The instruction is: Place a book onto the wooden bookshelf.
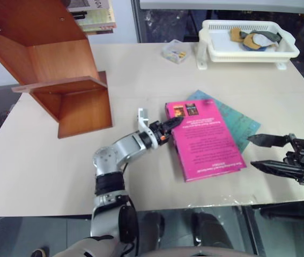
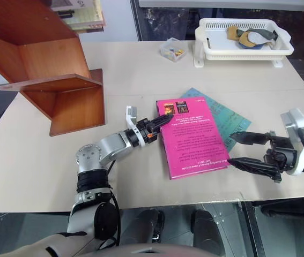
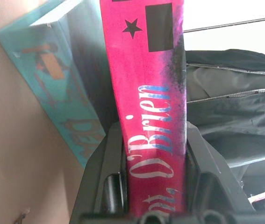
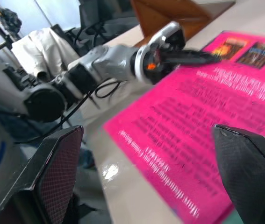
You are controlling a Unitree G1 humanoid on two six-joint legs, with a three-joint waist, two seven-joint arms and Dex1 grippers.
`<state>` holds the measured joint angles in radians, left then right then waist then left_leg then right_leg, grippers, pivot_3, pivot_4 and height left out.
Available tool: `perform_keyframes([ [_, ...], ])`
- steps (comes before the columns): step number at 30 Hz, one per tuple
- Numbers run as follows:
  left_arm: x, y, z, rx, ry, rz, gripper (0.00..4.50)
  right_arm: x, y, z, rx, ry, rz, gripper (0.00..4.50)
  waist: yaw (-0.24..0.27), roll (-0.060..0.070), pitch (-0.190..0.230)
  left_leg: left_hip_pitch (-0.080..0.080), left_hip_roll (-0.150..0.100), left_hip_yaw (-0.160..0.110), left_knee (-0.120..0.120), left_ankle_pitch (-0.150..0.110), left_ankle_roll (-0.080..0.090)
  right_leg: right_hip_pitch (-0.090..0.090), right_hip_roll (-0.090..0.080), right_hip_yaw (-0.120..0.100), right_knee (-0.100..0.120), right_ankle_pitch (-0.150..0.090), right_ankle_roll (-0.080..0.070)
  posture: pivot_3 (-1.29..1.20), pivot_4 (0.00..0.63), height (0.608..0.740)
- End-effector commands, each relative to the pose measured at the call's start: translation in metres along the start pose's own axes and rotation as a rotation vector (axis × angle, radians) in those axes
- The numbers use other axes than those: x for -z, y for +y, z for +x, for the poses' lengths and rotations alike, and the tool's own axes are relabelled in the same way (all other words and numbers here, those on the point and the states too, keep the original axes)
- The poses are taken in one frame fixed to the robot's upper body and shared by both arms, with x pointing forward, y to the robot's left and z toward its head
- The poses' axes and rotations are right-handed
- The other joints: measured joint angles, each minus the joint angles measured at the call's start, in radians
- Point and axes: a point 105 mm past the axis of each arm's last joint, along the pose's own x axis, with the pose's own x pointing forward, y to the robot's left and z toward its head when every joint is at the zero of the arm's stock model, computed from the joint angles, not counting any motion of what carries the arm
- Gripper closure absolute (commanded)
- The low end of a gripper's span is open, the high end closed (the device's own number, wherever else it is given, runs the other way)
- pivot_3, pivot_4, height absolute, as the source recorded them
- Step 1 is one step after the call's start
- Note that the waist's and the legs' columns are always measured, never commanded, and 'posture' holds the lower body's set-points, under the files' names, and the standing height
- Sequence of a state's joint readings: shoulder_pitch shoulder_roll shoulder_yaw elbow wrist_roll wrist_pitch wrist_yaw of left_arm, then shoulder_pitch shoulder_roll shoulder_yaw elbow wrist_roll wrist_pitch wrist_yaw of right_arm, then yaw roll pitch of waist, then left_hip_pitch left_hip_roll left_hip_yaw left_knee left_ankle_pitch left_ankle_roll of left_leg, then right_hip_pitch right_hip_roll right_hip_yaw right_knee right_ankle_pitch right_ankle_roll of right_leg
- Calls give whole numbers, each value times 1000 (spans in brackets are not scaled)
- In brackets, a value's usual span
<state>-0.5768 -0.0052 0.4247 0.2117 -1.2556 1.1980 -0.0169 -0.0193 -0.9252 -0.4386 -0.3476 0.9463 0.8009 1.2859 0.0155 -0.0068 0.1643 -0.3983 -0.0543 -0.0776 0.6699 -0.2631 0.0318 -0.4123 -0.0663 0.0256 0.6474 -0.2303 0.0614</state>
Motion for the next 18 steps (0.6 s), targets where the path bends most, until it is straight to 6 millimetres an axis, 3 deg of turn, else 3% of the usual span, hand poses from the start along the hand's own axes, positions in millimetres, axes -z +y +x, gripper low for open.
perform_keyframes([
  [1,-16,-31,2,89,-62,123,3237,-11,8,-5,-31,-11,-34,0,0,0,0,0,0,0,0,0,0,0,0,0,0,0,0,0,150,740],
  [10,-32,-79,5,199,-117,403,3237,-8,1,-17,14,-21,-29,0,0,-1,0,0,0,0,0,0,0,0,2,0,0,0,0,0,150,740],
  [13,-35,-96,8,189,-122,657,3237,-6,-6,-25,58,-24,-37,0,0,-1,0,0,0,0,0,0,0,0,2,0,0,0,0,0,150,740],
  [18,-37,-128,8,277,-163,857,3237,-11,-9,-30,76,-42,-54,0,0,-1,0,0,0,0,0,0,0,0,2,0,0,0,0,0,150,740],
])
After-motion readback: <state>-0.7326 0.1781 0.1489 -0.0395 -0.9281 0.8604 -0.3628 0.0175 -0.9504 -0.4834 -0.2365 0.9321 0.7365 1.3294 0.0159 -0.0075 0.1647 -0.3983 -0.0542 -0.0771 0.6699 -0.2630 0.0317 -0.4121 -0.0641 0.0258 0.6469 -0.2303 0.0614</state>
